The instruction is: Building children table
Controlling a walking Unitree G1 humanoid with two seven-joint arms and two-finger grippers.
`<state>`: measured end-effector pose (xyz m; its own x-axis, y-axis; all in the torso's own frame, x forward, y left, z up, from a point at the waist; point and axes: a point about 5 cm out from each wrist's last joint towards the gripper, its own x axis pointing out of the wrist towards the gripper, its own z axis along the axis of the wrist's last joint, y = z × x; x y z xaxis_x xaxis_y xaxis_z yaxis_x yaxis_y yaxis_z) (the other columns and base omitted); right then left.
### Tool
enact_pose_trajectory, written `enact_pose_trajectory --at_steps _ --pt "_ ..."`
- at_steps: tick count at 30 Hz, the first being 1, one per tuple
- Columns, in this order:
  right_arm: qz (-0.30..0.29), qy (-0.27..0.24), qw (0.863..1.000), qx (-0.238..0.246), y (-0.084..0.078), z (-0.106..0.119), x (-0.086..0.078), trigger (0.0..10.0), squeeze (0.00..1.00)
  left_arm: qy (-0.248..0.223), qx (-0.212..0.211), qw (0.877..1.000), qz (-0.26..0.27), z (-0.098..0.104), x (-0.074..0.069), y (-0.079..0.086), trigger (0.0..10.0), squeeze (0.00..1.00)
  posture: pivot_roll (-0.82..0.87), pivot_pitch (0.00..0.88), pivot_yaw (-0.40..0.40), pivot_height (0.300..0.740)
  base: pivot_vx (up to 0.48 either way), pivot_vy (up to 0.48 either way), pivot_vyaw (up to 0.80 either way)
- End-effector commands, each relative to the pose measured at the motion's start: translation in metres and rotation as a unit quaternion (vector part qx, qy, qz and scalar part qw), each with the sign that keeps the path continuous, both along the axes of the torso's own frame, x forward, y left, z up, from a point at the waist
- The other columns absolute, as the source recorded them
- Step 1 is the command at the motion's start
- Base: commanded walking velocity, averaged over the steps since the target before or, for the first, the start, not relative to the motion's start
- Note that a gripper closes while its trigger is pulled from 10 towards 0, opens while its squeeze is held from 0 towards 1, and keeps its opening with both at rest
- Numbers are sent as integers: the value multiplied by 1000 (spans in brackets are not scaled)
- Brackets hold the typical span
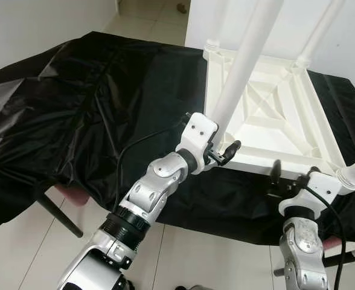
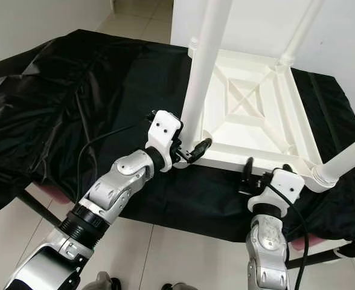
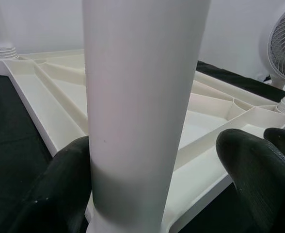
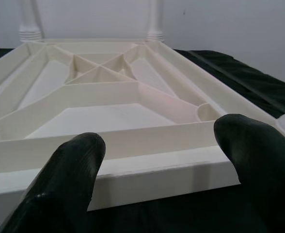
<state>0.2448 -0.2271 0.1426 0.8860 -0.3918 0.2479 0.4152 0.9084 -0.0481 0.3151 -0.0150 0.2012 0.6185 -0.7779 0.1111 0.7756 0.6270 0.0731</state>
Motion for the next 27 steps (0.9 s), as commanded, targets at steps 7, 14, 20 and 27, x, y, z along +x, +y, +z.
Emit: enact_pose_trajectory --at_steps 7,14,20,27 --pt "-114 38 993 13 -21 -14 -16 10000 0 -10 9 995 -101 2 -15 -29 10000 0 -21 133 -35 740 0 0 0" --pt "-186 64 980 17 -21 -26 -33 10000 0 -8 17 991 -131 -2 -19 -35 10000 0 -32 135 -11 740 0 0 0" --pt "-235 82 967 48 -32 -36 -38 10000 0 -8 23 989 -147 -5 -23 -44 10000 0 -35 136 -3 740 0 0 0" --pt "-256 78 962 57 -47 -32 -32 10000 0 -12 20 986 -167 -3 -27 -51 10000 0 -35 135 3 740 0 0 0"
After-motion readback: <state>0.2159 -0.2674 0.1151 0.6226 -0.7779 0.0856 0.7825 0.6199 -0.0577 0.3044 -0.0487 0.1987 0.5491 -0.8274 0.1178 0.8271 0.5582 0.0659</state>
